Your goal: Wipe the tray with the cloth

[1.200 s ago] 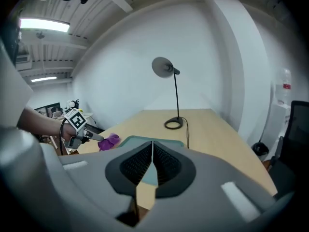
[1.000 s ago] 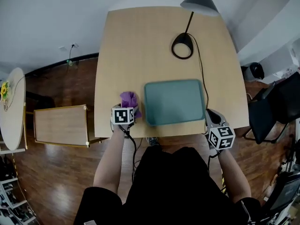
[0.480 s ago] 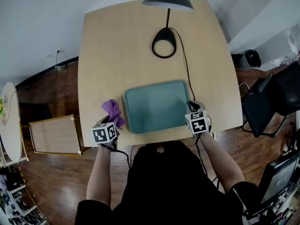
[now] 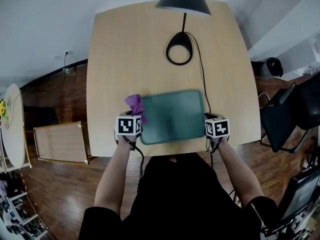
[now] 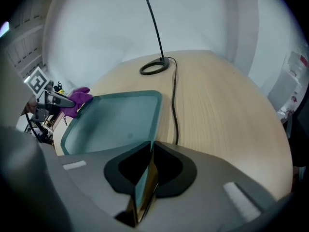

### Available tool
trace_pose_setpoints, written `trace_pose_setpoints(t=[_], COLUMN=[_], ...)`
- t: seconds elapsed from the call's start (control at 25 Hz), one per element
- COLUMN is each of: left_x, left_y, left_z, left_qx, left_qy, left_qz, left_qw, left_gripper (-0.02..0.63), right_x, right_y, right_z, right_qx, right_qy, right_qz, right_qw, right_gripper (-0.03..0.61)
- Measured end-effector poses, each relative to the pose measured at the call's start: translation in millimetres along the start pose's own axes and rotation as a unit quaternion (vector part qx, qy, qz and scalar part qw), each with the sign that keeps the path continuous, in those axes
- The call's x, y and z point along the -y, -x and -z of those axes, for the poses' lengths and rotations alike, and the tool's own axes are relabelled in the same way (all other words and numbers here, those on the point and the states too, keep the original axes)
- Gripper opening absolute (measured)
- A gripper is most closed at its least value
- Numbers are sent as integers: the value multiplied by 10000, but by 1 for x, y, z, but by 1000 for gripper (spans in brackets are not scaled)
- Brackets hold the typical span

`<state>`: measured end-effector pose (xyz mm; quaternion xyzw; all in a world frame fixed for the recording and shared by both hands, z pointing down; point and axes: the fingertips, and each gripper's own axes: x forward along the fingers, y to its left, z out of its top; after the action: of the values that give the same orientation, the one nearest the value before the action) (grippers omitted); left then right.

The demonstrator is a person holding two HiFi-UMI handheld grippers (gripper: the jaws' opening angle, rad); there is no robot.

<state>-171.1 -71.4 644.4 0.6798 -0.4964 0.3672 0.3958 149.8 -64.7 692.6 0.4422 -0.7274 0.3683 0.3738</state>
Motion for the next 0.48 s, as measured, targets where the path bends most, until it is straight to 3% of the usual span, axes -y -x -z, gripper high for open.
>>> trace_pose_setpoints(t=[0.12,0.28,0.48], left_x=[-11,4,71], left_y=[-23,-33,-59], left_z=[0,-11,-31], left_qx=[-526,-641,-728], left_qy=[46,-743,-1525], left_qz=[-104,-305,91], left_qw=[9986,9947,9856], left_gripper=[153,155,155], right_x=[-1,-3,-6], right_y=[0,0,1], right_z=[0,-1,0], right_qx=[-40,-53,-31], right_qy=[-11,63,107], right_qz=[102,142,182], right_qw=[9999,9999,9998], right_gripper=[26,28,28])
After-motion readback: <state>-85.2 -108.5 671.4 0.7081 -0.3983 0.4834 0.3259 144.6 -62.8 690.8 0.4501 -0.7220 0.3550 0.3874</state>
